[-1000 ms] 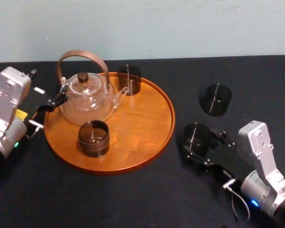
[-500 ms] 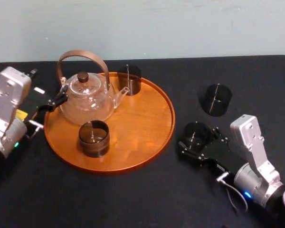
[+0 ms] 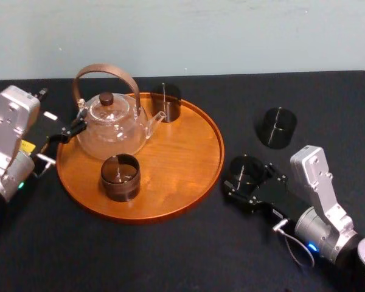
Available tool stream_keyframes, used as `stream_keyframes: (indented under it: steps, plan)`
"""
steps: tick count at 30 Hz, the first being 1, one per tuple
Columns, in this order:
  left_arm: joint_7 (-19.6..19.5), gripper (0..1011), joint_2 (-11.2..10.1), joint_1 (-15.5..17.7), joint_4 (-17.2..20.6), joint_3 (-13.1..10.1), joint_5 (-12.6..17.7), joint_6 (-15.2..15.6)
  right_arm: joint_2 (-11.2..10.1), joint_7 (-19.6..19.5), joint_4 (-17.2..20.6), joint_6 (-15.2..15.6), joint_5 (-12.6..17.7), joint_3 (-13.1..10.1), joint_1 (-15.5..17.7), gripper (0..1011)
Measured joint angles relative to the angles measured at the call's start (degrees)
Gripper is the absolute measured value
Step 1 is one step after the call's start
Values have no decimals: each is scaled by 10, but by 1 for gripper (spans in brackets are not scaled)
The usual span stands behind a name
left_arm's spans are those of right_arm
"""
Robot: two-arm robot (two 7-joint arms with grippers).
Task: Pick up the glass from the table and place it on the tray.
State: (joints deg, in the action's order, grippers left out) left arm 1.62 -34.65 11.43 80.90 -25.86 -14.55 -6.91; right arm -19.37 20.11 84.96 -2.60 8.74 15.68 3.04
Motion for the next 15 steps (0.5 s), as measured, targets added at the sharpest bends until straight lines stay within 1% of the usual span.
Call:
stream_keyframes:
  steps: [4, 15]
  plan:
    - [0, 1001, 0, 0, 0, 0, 0, 0, 0, -1, 1, 0, 0, 0, 1, 907]
    - [0, 1001, 0, 0, 0, 0, 0, 0, -1, -2, 3, 1, 0, -1, 2, 907]
